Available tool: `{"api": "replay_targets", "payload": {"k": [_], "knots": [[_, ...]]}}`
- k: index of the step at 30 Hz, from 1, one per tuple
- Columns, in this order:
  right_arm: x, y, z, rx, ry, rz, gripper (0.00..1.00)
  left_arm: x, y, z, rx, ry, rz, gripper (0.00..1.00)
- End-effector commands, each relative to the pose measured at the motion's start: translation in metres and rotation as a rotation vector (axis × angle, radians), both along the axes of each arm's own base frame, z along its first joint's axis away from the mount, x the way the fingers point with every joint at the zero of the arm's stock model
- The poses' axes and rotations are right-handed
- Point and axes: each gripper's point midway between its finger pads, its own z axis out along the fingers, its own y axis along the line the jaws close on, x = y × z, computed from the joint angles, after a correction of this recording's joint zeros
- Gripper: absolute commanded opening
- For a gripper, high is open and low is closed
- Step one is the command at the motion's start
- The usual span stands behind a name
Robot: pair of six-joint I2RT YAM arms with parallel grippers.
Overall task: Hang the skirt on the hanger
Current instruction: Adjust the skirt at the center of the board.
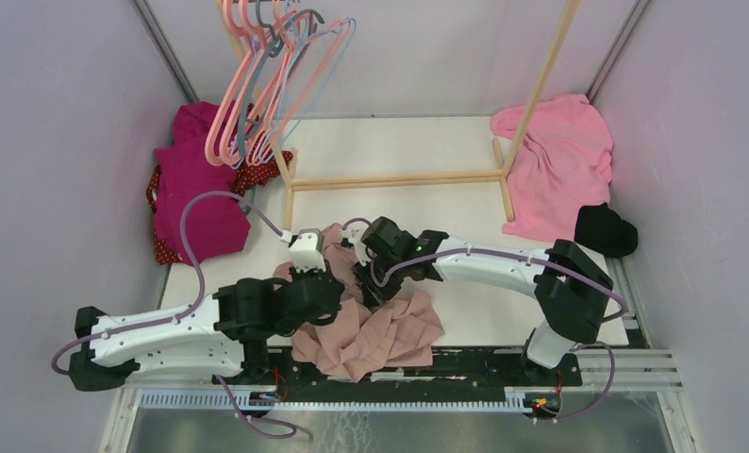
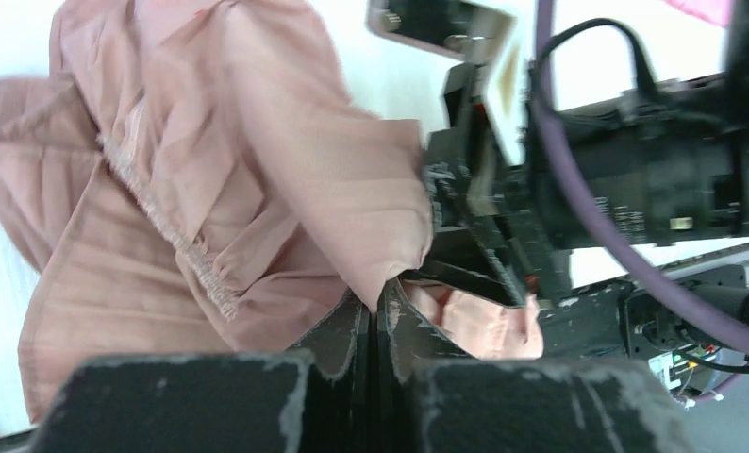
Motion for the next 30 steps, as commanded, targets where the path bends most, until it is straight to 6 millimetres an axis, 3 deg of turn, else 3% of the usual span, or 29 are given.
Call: {"api": "replay_targets", "payload": {"k": [1, 5, 11, 16, 20, 24, 27, 30], "knots": [[0.027, 0.010, 0.064, 0.091, -0.152, -0.019, 0.20, 0.024, -0.021, 0.075, -0.061, -0.174, -0.002, 0.05], [0.048, -0.005, 0.135, 0.138, -0.272, -0.046, 0.12, 0.036, -0.031, 0.129, -0.052, -0.243, -0.025, 0.07], [0.084, -0.051, 0.244, 0.180, -0.471, -0.154, 0.07, 0.057, -0.049, 0.210, -0.025, -0.343, -0.082, 0.09], [0.104, -0.078, 0.306, 0.217, -0.585, -0.245, 0.05, 0.077, -0.045, 0.274, -0.014, -0.446, -0.066, 0.10], [0.114, -0.095, 0.337, 0.232, -0.652, -0.311, 0.01, 0.088, -0.035, 0.324, -0.020, -0.528, -0.044, 0.12], [0.117, -0.111, 0.360, 0.241, -0.705, -0.362, 0.01, 0.096, -0.020, 0.360, 0.008, -0.596, -0.001, 0.15], [0.117, -0.125, 0.372, 0.242, -0.744, -0.403, 0.01, 0.102, -0.005, 0.371, 0.054, -0.630, 0.051, 0.19], [0.115, -0.134, 0.375, 0.233, -0.759, -0.417, 0.01, 0.110, 0.004, 0.367, 0.103, -0.632, 0.087, 0.20]]}}
